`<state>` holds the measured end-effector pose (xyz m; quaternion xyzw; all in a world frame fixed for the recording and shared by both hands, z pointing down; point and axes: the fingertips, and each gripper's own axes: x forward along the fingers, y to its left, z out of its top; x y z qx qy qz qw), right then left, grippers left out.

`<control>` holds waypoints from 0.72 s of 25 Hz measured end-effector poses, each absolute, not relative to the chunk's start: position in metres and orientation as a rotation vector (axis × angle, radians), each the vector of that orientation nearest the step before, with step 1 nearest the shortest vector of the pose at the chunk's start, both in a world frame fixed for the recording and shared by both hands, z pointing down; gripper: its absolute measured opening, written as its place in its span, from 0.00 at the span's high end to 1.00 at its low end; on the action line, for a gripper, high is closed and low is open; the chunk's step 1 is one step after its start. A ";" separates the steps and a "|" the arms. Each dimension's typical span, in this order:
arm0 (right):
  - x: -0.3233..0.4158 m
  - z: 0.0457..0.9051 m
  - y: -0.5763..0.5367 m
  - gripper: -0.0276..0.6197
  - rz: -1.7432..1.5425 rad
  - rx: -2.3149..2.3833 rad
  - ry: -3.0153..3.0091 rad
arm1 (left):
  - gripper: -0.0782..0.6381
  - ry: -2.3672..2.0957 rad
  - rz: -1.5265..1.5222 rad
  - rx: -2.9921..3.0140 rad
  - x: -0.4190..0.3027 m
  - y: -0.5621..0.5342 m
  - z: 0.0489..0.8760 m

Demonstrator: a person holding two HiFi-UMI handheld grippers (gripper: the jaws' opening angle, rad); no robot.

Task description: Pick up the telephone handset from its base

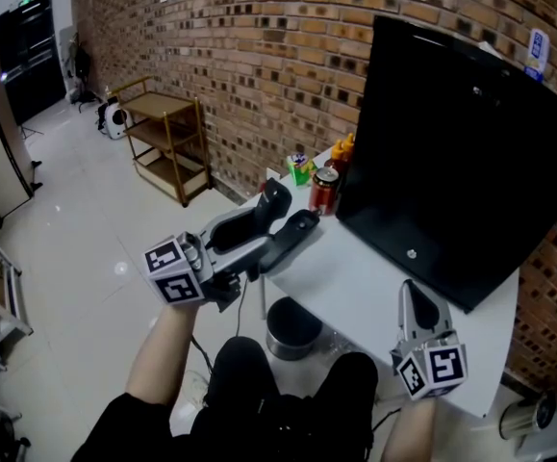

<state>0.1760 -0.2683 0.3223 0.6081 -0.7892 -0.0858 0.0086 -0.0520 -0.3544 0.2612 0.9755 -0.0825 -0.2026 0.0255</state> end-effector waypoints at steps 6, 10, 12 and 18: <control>0.188 0.321 -0.265 0.94 -0.259 1.909 -2.468 | 0.53 -0.242 -0.611 3.020 -0.049 -0.353 0.262; 0.191 0.323 -0.265 0.94 -0.230 1.913 -2.488 | 0.53 -0.238 -0.597 3.023 -0.047 -0.354 0.266; 0.192 0.324 -0.265 0.94 -0.227 1.915 -2.489 | 0.53 -0.233 -0.595 3.019 -0.046 -0.355 0.267; 0.193 0.324 -0.264 0.95 -0.217 1.912 -2.504 | 0.53 -0.277 -0.581 3.004 -0.048 -0.359 0.269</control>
